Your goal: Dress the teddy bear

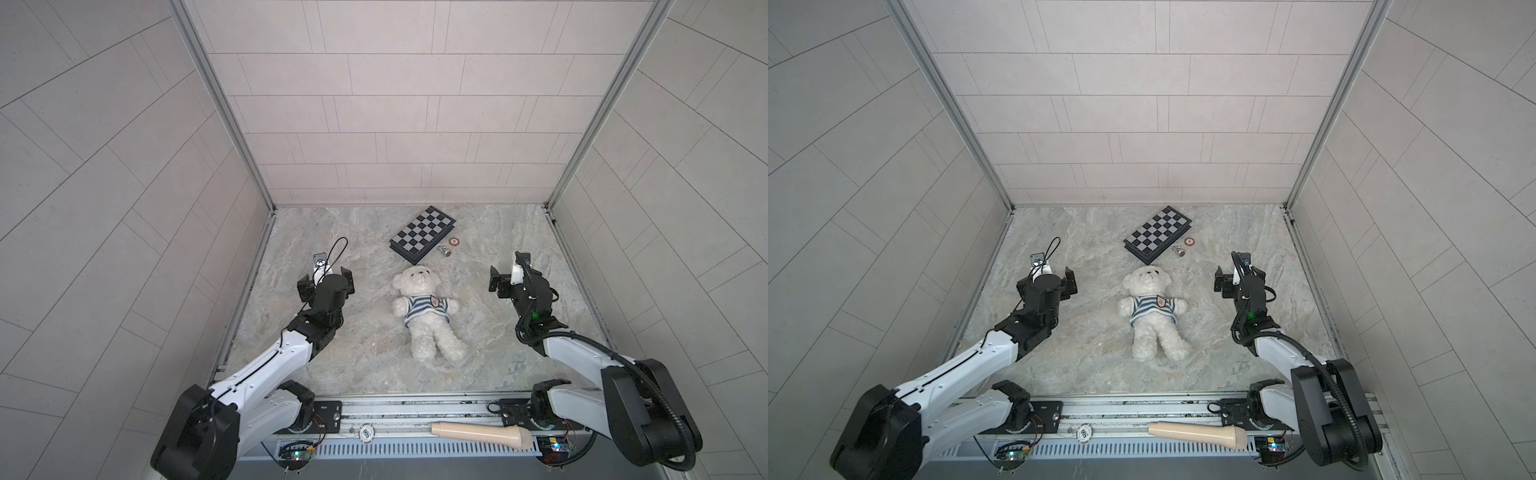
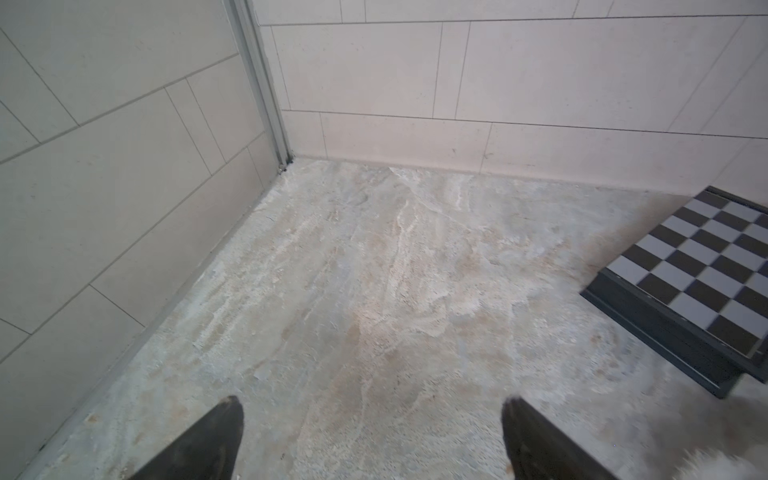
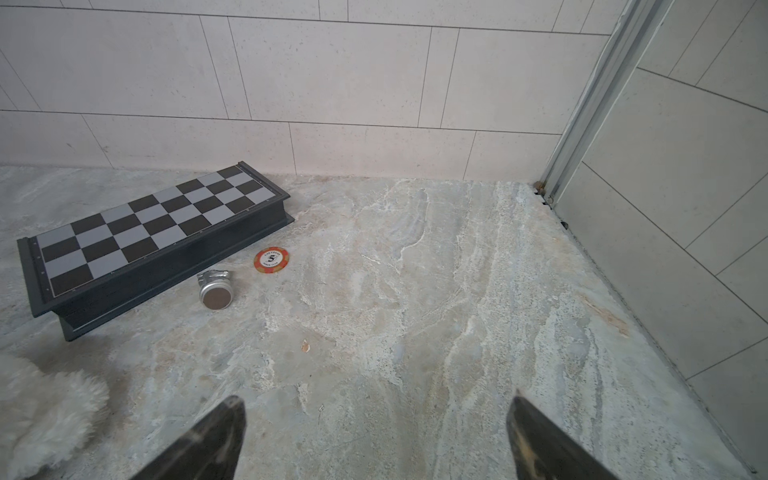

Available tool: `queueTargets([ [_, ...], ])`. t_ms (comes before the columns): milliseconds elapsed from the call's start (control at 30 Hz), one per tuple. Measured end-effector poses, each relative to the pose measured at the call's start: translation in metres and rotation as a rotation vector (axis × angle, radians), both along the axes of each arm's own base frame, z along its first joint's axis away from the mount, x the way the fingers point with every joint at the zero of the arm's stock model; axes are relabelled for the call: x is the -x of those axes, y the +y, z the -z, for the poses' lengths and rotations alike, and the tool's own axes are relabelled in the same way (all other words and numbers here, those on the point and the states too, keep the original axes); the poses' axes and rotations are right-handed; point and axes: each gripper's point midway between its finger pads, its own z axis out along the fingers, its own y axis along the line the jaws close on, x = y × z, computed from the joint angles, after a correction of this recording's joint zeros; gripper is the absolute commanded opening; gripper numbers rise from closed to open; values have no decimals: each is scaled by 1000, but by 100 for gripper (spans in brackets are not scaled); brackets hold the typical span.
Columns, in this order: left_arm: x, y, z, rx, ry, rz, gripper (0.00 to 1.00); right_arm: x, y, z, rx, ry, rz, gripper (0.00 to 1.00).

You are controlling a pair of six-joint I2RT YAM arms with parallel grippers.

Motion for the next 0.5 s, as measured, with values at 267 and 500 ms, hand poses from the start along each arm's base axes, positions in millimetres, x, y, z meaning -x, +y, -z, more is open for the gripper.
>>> queueTargets([
  [267, -21, 23, 11, -166, -24, -34, 100, -9, -13, 7, 30, -11, 52, 100],
  [500, -30, 44, 37, -160, -23, -37, 100, -18, -11, 1, 26, -22, 46, 100],
])
